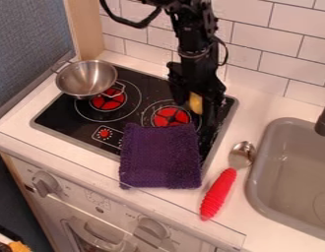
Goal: Remove the yellow object from the pot and move it above the right burner.
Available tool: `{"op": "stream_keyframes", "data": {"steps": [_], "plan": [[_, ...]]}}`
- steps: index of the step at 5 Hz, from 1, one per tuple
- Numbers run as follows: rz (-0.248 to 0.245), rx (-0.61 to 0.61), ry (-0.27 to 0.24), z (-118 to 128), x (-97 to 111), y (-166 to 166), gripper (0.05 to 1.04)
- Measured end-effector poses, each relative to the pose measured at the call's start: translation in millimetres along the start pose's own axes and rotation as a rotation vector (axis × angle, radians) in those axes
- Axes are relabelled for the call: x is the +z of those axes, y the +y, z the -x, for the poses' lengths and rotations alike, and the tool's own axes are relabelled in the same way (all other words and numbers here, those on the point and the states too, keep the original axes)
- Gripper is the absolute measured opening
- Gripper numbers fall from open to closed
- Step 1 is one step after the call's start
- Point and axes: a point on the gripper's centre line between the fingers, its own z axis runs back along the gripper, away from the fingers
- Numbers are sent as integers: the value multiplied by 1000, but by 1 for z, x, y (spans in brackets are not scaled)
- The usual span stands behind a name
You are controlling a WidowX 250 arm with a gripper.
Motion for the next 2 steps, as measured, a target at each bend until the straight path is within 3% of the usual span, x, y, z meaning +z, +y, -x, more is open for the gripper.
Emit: {"op": "stream_keyframes", "data": {"steps": [1,2], "plan": [[32,40,-35,-4,22,7,1001],[10,36,-127,-13,59,9,1001]]}}
